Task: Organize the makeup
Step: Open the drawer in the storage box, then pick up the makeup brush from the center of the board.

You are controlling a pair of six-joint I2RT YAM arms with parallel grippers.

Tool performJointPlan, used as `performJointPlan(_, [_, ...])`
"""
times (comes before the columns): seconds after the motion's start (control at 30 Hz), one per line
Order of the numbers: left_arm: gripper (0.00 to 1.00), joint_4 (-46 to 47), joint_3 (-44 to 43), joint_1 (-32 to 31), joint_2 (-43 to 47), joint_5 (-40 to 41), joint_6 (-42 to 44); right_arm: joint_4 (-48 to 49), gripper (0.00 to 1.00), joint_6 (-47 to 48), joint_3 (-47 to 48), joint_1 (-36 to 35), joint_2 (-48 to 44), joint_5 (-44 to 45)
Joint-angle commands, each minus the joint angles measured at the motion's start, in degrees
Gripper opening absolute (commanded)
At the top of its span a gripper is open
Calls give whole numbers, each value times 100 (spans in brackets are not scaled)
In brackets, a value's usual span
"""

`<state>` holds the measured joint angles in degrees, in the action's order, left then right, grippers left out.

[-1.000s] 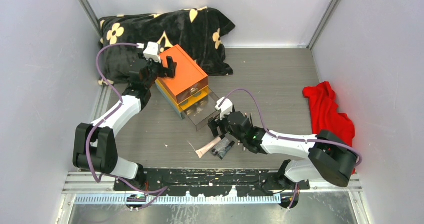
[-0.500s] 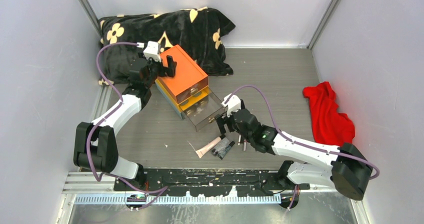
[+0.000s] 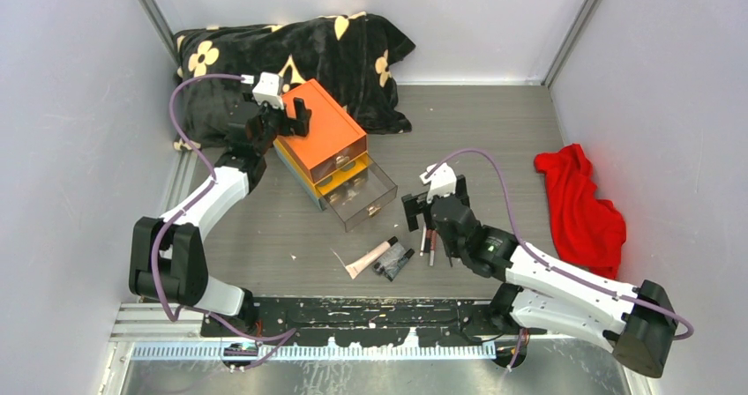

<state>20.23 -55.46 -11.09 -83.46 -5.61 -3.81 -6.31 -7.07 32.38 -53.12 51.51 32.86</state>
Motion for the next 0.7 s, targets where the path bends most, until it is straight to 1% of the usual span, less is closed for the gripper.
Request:
performJointPlan(0.0, [98,-2068,354,99,-292,120,-444,-683,100,-404,446,40,127,661])
performJointPlan(0.1, [100,-2076,305,100,-277,22,-558,-1502,100,-962,786,56,560,783])
performJointPlan(0.13, [100,-2094,281,99,-284,2,-581,-1689,98,-1099,837,68,659,795])
performJointPlan(0.23, [100,-2200,170,105,-284,-26,-577,-2140,87,-1669,928,98,733,964])
performJointPlan(0.33, [100,-2318,88,104,-268,-77,-528,-2613,83,-2292,1090,305,627,1102])
performJointPlan(0.4, [100,-2352,64,99,-239,-129,-523,-2679,82,-2473,1113,692,552,835])
performJointPlan(0.53, [99,-2312,107,103,-180,-197,-595,-2597,75,-2659,952,1705,641,-133])
performJointPlan(0.67, [99,-2238,216,99,-128,-250,-651,-2371,70,-2655,775,1917,1004,-640])
